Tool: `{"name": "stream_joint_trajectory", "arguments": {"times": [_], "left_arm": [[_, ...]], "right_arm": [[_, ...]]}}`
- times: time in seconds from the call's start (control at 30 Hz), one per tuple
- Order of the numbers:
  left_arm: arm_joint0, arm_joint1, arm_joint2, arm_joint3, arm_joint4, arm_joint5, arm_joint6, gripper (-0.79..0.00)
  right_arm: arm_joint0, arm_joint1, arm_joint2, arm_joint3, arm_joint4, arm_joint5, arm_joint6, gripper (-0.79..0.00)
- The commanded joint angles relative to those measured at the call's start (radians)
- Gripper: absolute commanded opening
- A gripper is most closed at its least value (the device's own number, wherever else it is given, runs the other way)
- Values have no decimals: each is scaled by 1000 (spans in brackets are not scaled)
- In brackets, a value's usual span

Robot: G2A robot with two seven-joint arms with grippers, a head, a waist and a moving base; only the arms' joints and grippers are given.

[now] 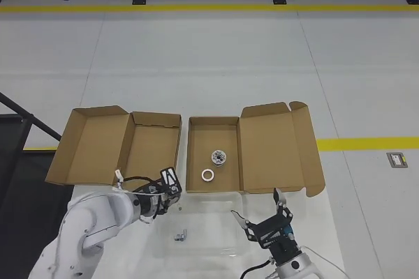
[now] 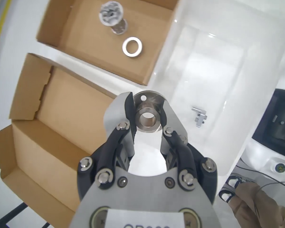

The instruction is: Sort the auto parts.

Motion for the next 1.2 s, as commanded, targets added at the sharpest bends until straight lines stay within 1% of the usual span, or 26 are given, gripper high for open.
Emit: {"name": "stream_joint_trajectory", "arguments": {"times": [0.0,0.1,0.43,0.5,0.57,0.63,0.8,0.9,1.0,1.17], "left_arm": [[-24,1,-19,27,-13,23,30,-785],[-65,0,-36,88,-15,69,74,-785],[-65,0,-36,88,-15,69,74,-785],[-59,0,-33,107,22,107,92,-785],[-86,-4,-16,175,34,149,124,-785],[-143,-11,15,267,78,210,166,-785],[-310,-45,129,561,68,293,273,-785],[-401,-69,201,711,86,332,319,-785],[-475,-92,266,834,127,380,349,-785],[-555,-129,341,1001,157,450,431,-785]], "right_arm": [[0,0,0,0,0,0,0,0],[0,0,0,0,0,0,0,0],[0,0,0,0,0,0,0,0],[0,0,0,0,0,0,0,0],[0,0,0,0,0,0,0,0],[0,0,0,0,0,0,0,0],[0,0,0,0,0,0,0,0],[0,0,0,0,0,0,0,0],[0,0,0,0,0,0,0,0],[0,0,0,0,0,0,0,0]]}}
